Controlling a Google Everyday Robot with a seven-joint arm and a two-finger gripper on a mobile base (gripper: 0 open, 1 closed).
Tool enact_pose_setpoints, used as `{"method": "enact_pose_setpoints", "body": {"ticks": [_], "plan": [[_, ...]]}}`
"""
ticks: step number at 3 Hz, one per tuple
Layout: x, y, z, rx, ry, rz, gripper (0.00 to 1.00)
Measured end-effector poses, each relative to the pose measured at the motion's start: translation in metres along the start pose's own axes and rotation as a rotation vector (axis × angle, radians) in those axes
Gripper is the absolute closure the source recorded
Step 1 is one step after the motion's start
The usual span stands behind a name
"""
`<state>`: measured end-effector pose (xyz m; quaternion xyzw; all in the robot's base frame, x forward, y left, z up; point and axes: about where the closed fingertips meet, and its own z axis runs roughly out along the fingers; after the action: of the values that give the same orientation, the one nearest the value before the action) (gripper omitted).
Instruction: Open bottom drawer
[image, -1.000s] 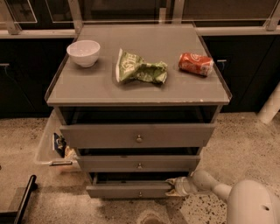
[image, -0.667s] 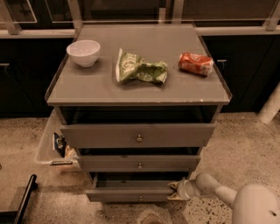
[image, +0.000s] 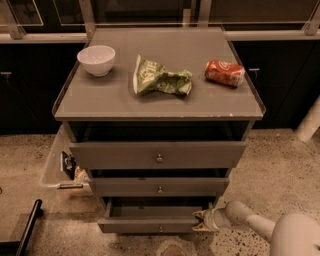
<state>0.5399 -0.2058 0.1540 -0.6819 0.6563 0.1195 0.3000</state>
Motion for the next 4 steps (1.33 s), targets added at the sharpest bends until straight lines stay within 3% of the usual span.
{"method": "enact_pose_setpoints", "body": {"ticks": [3,4], "plan": [[-0.009,-0.005,0.0,0.002,0.001,-0.011,0.12],[-0.002,0.024,-0.012,-0.004,-0.016,-0.005,0.14]]}}
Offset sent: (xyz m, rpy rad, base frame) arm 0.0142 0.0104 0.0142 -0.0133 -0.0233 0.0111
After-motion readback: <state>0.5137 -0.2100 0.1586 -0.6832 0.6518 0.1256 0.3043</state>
